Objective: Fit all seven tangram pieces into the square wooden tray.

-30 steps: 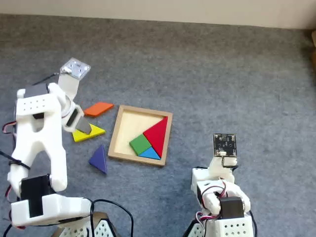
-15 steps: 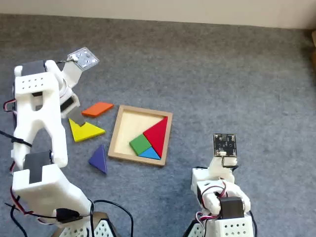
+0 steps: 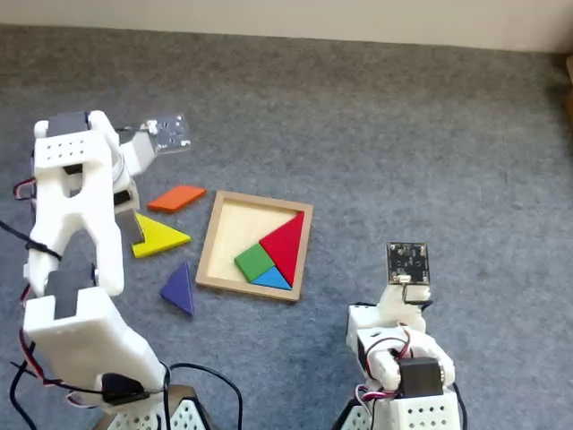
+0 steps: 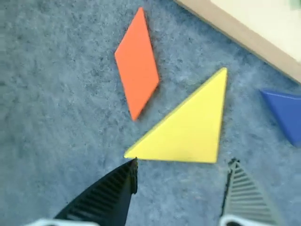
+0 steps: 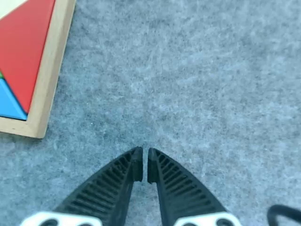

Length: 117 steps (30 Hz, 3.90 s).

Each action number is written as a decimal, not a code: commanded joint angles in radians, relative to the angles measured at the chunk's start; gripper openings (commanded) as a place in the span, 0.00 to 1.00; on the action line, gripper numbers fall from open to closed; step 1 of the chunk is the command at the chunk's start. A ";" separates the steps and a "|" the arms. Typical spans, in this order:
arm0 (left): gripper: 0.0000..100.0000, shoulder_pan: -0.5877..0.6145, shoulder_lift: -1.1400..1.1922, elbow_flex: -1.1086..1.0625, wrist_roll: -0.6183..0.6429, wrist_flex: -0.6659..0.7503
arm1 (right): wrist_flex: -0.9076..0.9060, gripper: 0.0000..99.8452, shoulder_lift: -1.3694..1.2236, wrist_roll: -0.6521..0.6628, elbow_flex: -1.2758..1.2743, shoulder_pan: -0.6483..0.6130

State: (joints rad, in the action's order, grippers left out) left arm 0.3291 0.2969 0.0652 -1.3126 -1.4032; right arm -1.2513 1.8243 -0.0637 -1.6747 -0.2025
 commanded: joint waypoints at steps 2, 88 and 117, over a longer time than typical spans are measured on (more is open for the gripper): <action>0.30 -0.019 0.056 -0.041 -0.256 0.178 | -0.007 0.03 0.022 -0.006 -0.136 0.013; 0.33 0.070 0.111 0.140 0.069 -0.219 | -0.007 0.03 0.022 -0.006 -0.136 0.013; 0.36 -0.015 -0.150 -0.429 0.144 0.298 | -0.007 0.03 0.022 -0.006 -0.136 0.013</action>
State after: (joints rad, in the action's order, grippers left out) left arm 0.3307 0.1926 -0.3767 -1.1930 -1.1224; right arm -1.2513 1.8243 -0.0637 -1.6747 -0.2025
